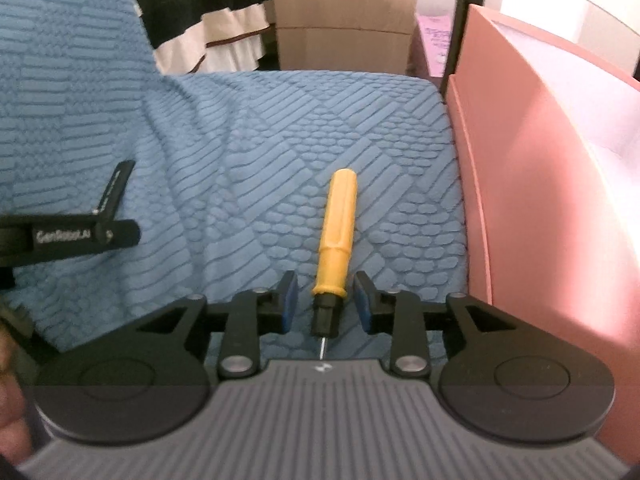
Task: Organize rigid objects
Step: 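Close left gripper on USB stick while right gripper grasps screwdriver handle, then carry USB stick with left tool while right tool carries screwdriver over box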
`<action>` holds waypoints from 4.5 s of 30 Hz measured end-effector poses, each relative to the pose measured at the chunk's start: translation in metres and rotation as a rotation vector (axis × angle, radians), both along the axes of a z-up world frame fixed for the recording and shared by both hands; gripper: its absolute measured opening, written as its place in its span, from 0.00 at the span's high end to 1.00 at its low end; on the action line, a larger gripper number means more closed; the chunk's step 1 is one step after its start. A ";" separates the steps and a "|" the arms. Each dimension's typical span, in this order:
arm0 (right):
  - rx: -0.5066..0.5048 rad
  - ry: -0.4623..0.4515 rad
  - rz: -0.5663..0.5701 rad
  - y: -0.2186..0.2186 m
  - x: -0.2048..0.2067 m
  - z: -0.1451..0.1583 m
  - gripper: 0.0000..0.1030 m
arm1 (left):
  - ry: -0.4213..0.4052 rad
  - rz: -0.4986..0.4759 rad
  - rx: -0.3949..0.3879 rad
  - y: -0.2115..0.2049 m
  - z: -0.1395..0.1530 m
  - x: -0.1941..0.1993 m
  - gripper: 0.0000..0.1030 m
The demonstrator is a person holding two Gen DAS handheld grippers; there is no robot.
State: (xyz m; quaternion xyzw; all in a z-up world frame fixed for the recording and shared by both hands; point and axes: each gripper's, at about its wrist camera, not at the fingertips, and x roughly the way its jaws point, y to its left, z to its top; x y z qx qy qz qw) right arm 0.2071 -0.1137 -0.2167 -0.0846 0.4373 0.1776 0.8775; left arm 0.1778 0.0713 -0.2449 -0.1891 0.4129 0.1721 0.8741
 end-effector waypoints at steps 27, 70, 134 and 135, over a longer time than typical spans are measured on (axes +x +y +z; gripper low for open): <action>-0.077 -0.082 0.050 0.017 0.005 -0.005 0.80 | -0.008 0.064 0.080 0.045 -0.011 0.034 0.69; 0.069 -0.078 -0.055 -0.060 -0.020 0.100 0.81 | -0.154 -0.139 -0.091 -0.052 0.093 -0.013 0.74; 0.227 -0.021 -0.178 -0.234 0.076 0.139 0.82 | -0.171 -0.384 -0.163 -0.237 0.158 0.141 0.73; 0.225 -0.011 -0.179 -0.234 0.079 0.135 0.82 | -0.162 -0.382 -0.172 -0.236 0.153 0.144 0.73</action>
